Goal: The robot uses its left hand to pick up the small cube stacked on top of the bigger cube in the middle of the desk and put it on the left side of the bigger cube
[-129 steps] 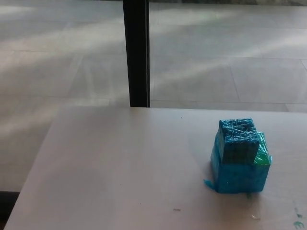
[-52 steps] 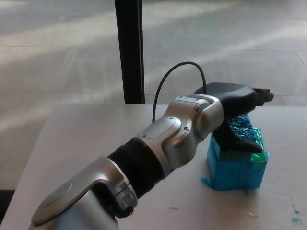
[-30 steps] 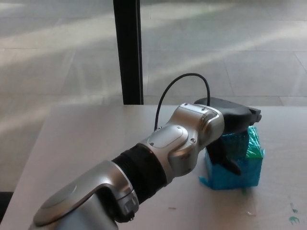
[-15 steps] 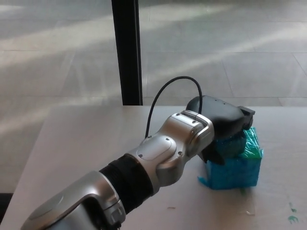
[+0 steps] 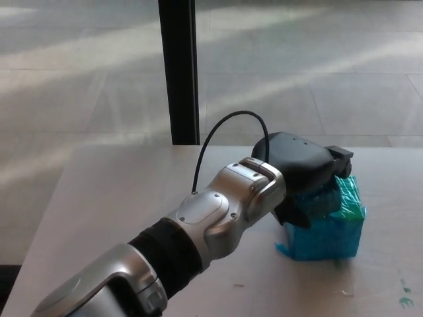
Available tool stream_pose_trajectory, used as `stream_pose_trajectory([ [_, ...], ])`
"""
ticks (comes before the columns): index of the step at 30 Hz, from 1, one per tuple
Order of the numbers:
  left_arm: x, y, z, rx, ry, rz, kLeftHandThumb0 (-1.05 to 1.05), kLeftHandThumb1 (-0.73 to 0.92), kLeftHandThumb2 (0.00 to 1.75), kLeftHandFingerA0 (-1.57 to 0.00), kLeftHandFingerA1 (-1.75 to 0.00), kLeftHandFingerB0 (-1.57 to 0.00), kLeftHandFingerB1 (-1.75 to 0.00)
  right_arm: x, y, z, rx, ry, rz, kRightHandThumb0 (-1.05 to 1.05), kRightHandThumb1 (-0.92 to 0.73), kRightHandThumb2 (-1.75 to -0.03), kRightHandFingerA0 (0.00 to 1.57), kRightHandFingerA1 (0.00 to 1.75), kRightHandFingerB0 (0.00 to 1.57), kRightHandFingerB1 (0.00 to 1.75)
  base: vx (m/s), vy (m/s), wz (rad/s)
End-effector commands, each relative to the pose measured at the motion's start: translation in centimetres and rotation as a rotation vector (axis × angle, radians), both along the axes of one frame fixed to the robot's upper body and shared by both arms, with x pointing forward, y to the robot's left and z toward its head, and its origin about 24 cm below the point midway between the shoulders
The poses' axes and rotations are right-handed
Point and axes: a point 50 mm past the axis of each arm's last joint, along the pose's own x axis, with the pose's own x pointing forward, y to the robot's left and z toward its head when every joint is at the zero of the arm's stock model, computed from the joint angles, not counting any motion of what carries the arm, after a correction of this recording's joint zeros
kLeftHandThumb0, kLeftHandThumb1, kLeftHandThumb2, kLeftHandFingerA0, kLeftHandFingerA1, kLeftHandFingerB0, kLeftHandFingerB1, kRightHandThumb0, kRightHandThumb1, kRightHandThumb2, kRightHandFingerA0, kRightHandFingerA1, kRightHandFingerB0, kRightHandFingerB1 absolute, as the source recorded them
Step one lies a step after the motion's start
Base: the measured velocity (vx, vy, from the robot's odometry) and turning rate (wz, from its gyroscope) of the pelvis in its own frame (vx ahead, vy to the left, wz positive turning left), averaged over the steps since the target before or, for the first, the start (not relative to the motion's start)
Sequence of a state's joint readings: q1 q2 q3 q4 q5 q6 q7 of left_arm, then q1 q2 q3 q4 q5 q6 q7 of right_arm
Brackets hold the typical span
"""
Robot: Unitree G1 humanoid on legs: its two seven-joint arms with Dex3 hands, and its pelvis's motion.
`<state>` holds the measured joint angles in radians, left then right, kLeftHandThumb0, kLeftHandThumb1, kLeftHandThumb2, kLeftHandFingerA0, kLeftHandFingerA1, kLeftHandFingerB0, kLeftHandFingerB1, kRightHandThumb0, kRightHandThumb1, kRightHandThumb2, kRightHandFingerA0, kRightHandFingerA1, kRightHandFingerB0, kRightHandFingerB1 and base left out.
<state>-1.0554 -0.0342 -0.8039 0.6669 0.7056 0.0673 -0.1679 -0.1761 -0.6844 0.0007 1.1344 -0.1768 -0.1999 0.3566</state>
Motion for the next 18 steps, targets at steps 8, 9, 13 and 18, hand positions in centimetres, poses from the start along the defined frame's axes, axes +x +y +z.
stream_pose_trajectory([
  [8, 2.5, 4.1, 5.3, -0.102, -0.195, 0.031, -0.23, 0.69, 0.68, -0.73, -1.48, -0.70, -1.10, 0.4, -0.5, 0.9, -0.013, -0.054, -0.010, -0.37, -0.17, -1.17, 0.90, 0.98, 0.86, 0.71, 0.00, 0.000, 0.00],
  [9, 2.7, 4.8, 6.6, -0.135, -0.194, 0.035, -0.20, 0.61, 0.73, -0.76, -1.50, -0.72, -1.12, 0.3, -0.6, 0.9, -0.014, -0.047, -0.015, -0.36, -0.18, -1.15, 0.91, 0.96, 0.86, 0.71, 0.00, 0.000, 0.00],
  [13, 3.0, 7.3, 10.1, -0.182, -0.276, 0.076, -0.09, 0.57, 0.80, -0.83, -1.70, -0.65, -1.29, 0.0, -0.7, 0.8, -0.019, -0.041, -0.017, -0.37, -0.21, -1.05, 0.91, 0.94, 0.80, 0.77, 0.00, 0.000, 0.00],
  [18, 3.0, 9.7, 11.9, -0.159, -0.287, 0.111, -0.16, 0.59, 0.77, -0.72, -1.51, -0.69, -1.20, -0.1, -0.6, 0.7, -0.013, -0.036, -0.015, -0.33, -0.15, -1.15, 0.90, 0.94, 0.83, 0.71, 0.00, 0.000, 0.00],
])
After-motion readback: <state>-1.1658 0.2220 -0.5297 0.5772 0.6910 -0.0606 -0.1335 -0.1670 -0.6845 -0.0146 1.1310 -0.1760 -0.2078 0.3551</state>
